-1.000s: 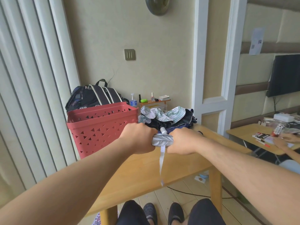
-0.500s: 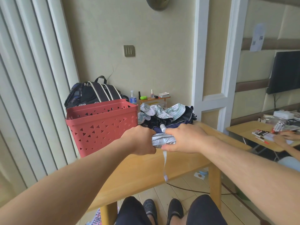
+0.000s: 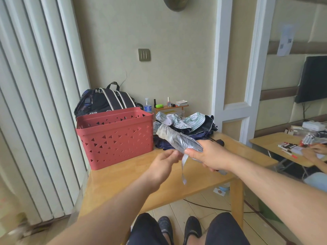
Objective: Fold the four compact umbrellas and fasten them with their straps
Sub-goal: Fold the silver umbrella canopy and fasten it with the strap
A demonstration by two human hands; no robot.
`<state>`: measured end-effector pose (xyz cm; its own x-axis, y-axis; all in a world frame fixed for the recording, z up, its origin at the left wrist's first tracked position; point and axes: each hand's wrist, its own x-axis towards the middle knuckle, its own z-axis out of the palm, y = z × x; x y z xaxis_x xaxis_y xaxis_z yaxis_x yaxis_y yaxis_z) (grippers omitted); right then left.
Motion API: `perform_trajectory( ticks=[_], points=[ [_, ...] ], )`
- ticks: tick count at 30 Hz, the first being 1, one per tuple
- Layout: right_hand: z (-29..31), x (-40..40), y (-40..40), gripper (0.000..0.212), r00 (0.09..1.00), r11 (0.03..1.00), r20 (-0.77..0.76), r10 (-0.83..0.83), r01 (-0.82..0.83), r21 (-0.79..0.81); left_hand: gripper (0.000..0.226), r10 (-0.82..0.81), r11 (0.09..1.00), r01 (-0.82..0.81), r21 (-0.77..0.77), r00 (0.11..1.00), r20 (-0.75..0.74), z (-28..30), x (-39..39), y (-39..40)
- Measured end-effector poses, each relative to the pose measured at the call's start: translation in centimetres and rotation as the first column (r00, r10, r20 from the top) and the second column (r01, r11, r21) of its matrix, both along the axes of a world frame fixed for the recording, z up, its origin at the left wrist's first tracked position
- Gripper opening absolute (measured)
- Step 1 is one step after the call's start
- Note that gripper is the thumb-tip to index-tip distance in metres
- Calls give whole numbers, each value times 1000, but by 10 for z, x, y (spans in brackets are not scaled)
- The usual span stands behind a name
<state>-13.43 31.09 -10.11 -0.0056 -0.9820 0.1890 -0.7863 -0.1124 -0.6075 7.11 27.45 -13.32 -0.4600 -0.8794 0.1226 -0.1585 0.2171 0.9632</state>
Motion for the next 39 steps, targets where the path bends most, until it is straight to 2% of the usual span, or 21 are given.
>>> perform_trajectory(
  ticks=[2, 5, 7, 10, 12, 16, 17, 20, 22, 24, 26, 29, 30, 32, 35, 37, 39],
  points=[
    [0, -1, 3, 45, 998, 1000, 68, 7, -8, 18, 36, -48, 999, 48, -9, 999, 17, -8, -3, 7],
    [0, -4, 6, 48, 992, 999, 127, 6, -12, 40, 31, -62, 997, 63, -43, 998, 27, -16, -6, 10],
    [1, -5, 8, 49, 985, 999, 172, 1, -10, 54, 27, -52, 999, 51, -12, 997, -65, -17, -8, 11],
    [0, -2, 10, 46, 965, 997, 262, 16, -37, 73, 25, -45, 991, 71, 116, 977, -211, -12, -10, 12],
    [0, 4, 11, 50, 941, 992, 335, 41, -77, 95, 26, -41, 983, 74, 170, 981, -192, -6, -6, 12],
    [4, 18, 18, 58, 871, 960, 492, -1, -138, 246, 16, -37, 990, 52, 134, 993, -114, 7, 5, 5],
    [4, 21, 20, 60, 847, 939, 532, -11, -173, 296, 9, -61, 989, 78, 127, 989, -131, 10, 7, 3],
    [4, 27, 23, 67, 759, 833, 651, -18, -349, 430, 26, -171, 976, 193, 104, 967, -189, 15, 15, -1],
    [3, 28, 24, 67, 679, 731, 734, 8, -505, 459, 7, -287, 944, 314, 102, 933, -216, 19, 23, -2],
    [-1, 28, 24, 67, 581, 624, 813, 46, -652, 431, 5, -374, 903, 410, 126, 897, -235, 23, 28, -2],
    [-5, 27, 22, 66, 493, 545, 867, 76, -748, 378, 11, -419, 887, 449, 103, 879, -226, 27, 30, -1],
    [-7, 28, 19, 68, 424, 541, 901, 87, -780, 314, 15, -421, 898, 437, 40, 883, -209, 30, 28, -1],
    [-6, 29, 20, 71, 437, 572, 896, 85, -757, 315, 15, -424, 899, 438, 21, 880, -212, 31, 27, 0],
    [-2, 33, 22, 76, 551, 708, 830, 86, -620, 338, 16, -406, 908, 418, 7, 886, -225, 31, 28, 0],
    [1, 42, 24, 68, 763, 942, 643, 62, -257, 215, 6, -240, 968, 251, 21, 946, -218, 28, 26, -1],
    [1, 48, 27, 52, 889, 995, 458, 26, -68, 75, 15, -111, 993, 118, 29, 977, -181, 24, 21, -2],
    [-5, 51, 33, 51, 985, 999, 171, 15, -7, -46, 20, -26, 997, 39, 59, 977, -212, 23, 16, -2]
  ],
)
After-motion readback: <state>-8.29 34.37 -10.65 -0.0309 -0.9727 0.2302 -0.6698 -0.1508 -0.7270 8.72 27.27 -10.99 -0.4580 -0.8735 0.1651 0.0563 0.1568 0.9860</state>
